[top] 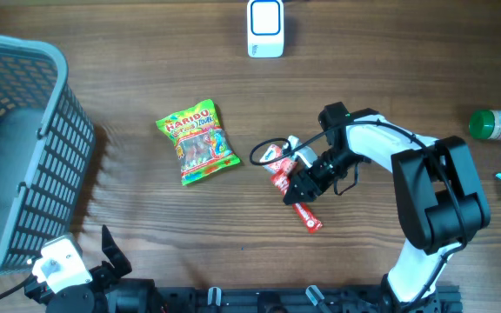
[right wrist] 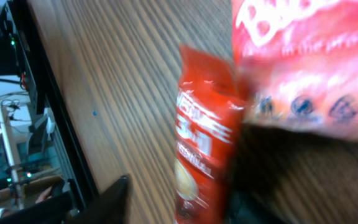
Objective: Scan the item barcode
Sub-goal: 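Reach the right gripper to the red NESCAFE stick and grasp it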
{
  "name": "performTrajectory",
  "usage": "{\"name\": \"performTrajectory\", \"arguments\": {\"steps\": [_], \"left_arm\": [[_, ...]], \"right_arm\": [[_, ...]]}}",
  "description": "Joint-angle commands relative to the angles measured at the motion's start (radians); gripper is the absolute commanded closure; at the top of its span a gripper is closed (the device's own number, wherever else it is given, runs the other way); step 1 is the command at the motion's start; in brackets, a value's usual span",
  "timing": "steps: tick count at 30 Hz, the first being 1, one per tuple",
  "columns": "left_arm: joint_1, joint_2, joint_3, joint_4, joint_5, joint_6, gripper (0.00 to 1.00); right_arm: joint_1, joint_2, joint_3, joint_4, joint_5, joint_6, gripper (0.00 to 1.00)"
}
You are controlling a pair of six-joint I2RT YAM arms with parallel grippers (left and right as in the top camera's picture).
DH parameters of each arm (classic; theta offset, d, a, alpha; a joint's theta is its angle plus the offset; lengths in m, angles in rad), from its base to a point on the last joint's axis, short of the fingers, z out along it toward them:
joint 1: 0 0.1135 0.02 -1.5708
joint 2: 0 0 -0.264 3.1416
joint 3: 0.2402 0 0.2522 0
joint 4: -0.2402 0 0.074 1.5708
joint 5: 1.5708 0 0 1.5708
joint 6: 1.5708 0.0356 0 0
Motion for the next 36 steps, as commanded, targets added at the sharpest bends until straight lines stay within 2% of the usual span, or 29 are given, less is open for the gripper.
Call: {"name": "performTrajectory", "arguments": {"steps": [1,5,6,7,9,10,14,16,18,22,25,28,30,31,32,36], "left_arm": [[0.007,-0.007,0.000,0.003,0.000,-0.005,0.00],[0.007,-0.007,0.000,0.003,0.000,-0.005,0.00],[0.007,-0.007,0.000,0.003,0.000,-0.005,0.00],[0.007,-0.007,0.000,0.003,0.000,-0.005,0.00],[0.007,-0.007,0.000,0.003,0.000,-0.005,0.00],[0.007,-0.007,0.000,0.003,0.000,-0.005,0.00],[0.007,-0.007,0.000,0.003,0.000,-0.005,0.00],[0.007,-0.007,0.000,0.003,0.000,-0.005,0.00],[0.007,-0.007,0.000,0.003,0.000,-0.005,0.00],[0.007,-0.007,0.000,0.003,0.000,-0.005,0.00],[0.007,-0.007,0.000,0.003,0.000,-0.005,0.00],[0.007,-0.007,0.000,0.003,0.000,-0.005,0.00],[0.007,-0.007,0.000,0.003,0.000,-0.005,0.00],[0.007,-0.007,0.000,0.003,0.000,-0.005,0.00],[0.007,-0.007,0.000,0.003,0.000,-0.005,0.00],[0.007,-0.007,0.000,0.003,0.000,-0.005,0.00]], "right_arm": [[0.003,-0.005,-0.002,-0.015,-0.013,-0.011,0.57],[0.003,-0.005,-0.002,-0.039,-0.013,-0.011,0.56],[0.003,-0.005,-0.002,-0.043,-0.013,-0.011,0.49],[0.003,-0.005,-0.002,-0.049,-0.011,-0.011,0.37],[0.003,-0.005,-0.002,-0.060,0.011,-0.001,0.26],[0.003,-0.005,-0.002,-0.063,0.037,0.027,0.22],[0.003,-0.005,-0.002,-0.048,0.161,0.214,0.19],[0.003,-0.005,-0.002,-0.046,0.206,0.337,0.09],[0.003,-0.005,-0.002,-0.056,0.278,0.476,0.08],[0.020,-0.005,-0.003,-0.085,0.306,0.486,0.16],[0.059,-0.005,-0.023,-0.079,0.307,0.492,0.16],[0.116,-0.005,-0.041,-0.045,0.466,0.670,0.12],[0.147,-0.010,-0.037,-0.031,0.560,0.750,0.14],[0.160,-0.016,-0.028,-0.020,0.571,0.764,0.11],[0.170,-0.032,-0.010,-0.017,0.572,0.771,0.00],[0.185,-0.174,0.032,-0.020,0.584,0.750,0.00]]}}
